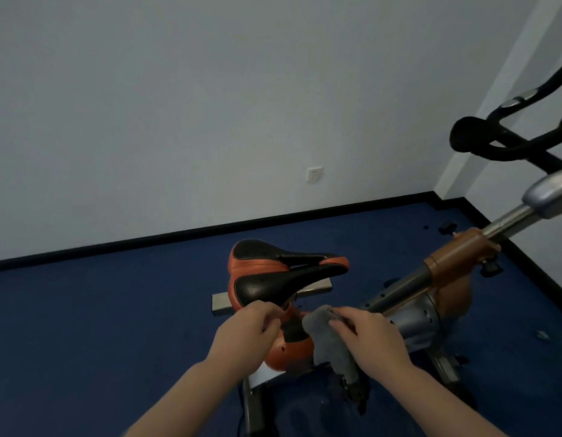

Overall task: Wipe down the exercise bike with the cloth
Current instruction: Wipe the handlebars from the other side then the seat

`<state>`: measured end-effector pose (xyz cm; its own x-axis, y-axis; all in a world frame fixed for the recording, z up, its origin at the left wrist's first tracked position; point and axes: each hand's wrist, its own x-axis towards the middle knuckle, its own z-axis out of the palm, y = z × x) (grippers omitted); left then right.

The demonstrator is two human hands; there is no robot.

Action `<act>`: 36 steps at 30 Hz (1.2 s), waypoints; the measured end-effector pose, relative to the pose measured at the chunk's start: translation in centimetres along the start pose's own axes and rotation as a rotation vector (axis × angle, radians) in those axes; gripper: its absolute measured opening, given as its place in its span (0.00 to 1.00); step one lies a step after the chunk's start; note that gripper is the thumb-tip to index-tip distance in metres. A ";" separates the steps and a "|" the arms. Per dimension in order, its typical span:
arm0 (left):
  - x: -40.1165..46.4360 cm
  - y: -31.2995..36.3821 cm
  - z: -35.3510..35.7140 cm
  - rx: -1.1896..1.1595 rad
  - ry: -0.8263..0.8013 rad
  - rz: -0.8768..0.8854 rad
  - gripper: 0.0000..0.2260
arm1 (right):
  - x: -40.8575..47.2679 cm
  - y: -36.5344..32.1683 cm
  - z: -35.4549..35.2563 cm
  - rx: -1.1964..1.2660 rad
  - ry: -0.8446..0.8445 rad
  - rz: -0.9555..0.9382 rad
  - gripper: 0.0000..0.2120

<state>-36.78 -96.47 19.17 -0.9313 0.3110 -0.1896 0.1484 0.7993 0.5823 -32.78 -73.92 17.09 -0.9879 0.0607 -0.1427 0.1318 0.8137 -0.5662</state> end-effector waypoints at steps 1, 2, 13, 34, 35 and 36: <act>0.0 -0.1 -0.6 -0.023 0.024 0.000 0.09 | 0.1 -0.4 -0.2 0.065 -0.003 0.017 0.10; -0.1 -0.3 -1.1 -0.045 0.048 -0.006 0.09 | 0.1 -0.8 -0.3 0.147 0.002 0.040 0.10; 4.5 -6.9 -6.8 -0.270 0.213 0.027 0.10 | 3.0 -12.0 2.1 0.246 0.333 -0.045 0.06; 9.2 -12.8 -7.6 -0.202 0.069 0.639 0.20 | 5.0 -17.0 13.7 -0.080 0.417 0.255 0.22; 9.4 -12.9 -7.6 -0.206 0.048 0.641 0.22 | 5.6 -16.7 13.0 -0.086 0.386 0.280 0.22; 9.5 -13.0 -7.6 -0.205 0.023 0.642 0.23 | 6.1 -16.3 12.4 -0.069 0.386 0.315 0.22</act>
<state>-50.05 -107.79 15.83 -0.6867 0.6789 0.2600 0.6110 0.3452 0.7124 -39.96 -94.00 15.39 -0.8607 0.5088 0.0199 0.4360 0.7567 -0.4871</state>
